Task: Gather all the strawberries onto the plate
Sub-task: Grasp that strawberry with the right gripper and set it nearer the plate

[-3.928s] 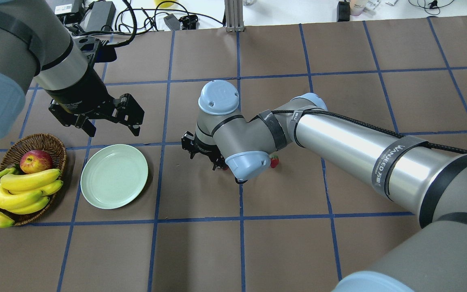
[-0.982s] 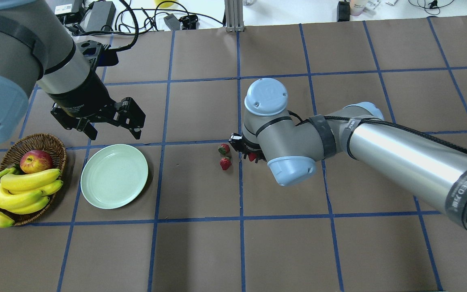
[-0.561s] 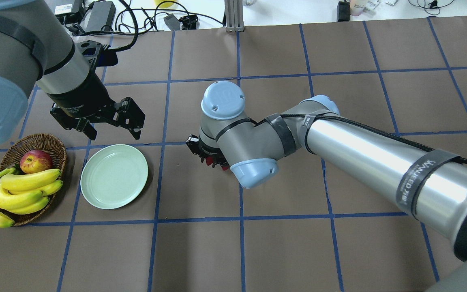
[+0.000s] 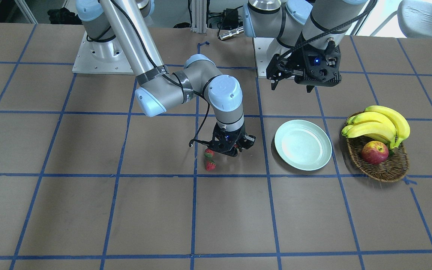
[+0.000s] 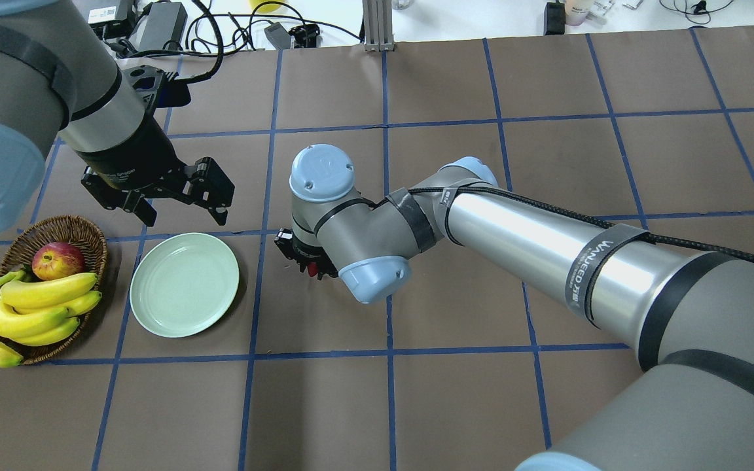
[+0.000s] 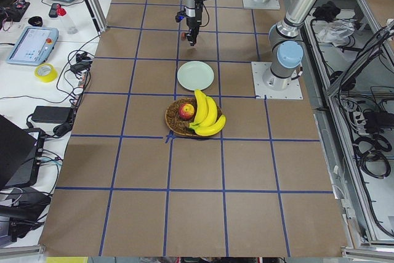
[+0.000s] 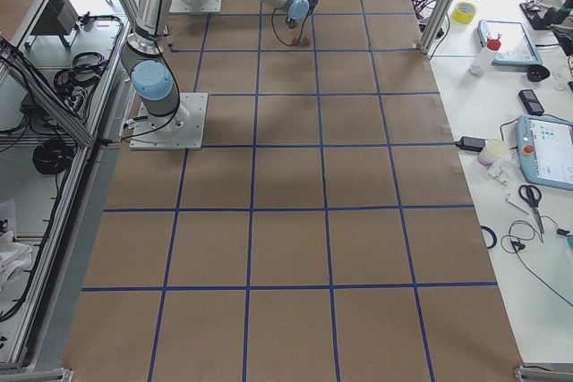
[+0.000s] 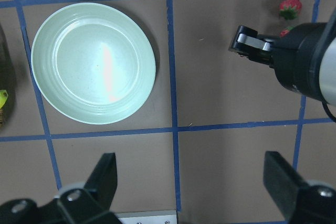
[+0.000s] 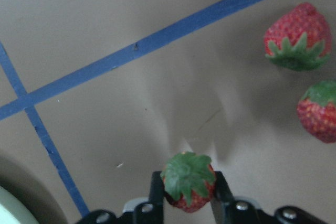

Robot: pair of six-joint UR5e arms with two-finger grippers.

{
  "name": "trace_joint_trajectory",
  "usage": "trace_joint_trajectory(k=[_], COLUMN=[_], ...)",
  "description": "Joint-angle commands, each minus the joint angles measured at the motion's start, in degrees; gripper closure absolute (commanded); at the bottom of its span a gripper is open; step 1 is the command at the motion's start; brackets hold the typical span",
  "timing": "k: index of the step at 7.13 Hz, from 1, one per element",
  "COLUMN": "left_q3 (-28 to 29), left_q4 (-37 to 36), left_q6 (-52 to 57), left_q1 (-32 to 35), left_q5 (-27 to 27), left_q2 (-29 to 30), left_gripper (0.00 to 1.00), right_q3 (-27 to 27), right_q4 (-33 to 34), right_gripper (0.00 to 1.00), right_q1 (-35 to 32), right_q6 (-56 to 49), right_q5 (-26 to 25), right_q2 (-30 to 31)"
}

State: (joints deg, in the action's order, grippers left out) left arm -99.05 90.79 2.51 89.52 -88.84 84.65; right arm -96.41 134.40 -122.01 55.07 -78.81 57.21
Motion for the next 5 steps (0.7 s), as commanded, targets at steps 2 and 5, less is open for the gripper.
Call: trace_joint_trajectory(k=[2,5], left_q3=[0.1,0.1], left_q4=[-0.1,-0.2], left_q6=[0.0,-0.2], left_q1=[0.0,0.0], left_q5=[0.0,0.1], left_q2=[0.0,-0.3], left_gripper=[0.0,0.0], right_q3=[0.3,0.5], right_q4=[-0.4,-13.2], right_gripper=[0.0,0.0], right_q1=[0.0,0.2], right_q6=[-0.1,-4.3], right_q5=[-0.6,-7.4], right_q2=[0.8,9.2])
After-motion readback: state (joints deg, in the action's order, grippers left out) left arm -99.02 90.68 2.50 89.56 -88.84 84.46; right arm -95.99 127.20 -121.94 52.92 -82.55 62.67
